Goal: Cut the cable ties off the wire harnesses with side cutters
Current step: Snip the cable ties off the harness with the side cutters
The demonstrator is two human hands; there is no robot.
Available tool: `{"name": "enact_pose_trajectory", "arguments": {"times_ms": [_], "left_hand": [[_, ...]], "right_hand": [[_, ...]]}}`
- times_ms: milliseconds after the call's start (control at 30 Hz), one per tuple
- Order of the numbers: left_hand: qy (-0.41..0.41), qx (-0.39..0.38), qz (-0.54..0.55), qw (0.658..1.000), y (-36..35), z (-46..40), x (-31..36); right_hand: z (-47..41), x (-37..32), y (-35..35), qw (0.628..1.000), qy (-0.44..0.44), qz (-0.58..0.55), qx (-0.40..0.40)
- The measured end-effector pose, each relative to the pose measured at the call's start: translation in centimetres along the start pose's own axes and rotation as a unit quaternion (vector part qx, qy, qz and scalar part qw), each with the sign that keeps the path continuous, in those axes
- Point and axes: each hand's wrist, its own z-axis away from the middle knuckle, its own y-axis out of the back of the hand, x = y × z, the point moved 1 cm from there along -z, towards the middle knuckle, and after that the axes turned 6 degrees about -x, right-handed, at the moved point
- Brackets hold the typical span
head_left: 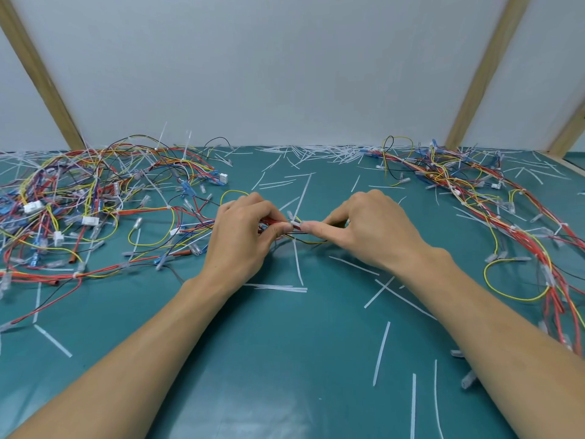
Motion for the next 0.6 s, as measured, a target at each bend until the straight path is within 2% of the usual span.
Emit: {"name": "enact_pose_trajectory", "arguments": {"times_ms": [267,600], "left_hand": [[-0.001,-0.004,0.0,1.0,-0.07,0.0,-0.07],[0.006,-0.004,0.011,1.0,-0.01,-0.12,0.08]], "right_hand": [[-0.15,0.03,-0.31,0.999,-0.024,0.022,-0.016],[-0.05,0.37,-0.39,0.999,-0.025,-0.017,-0.01]]}}
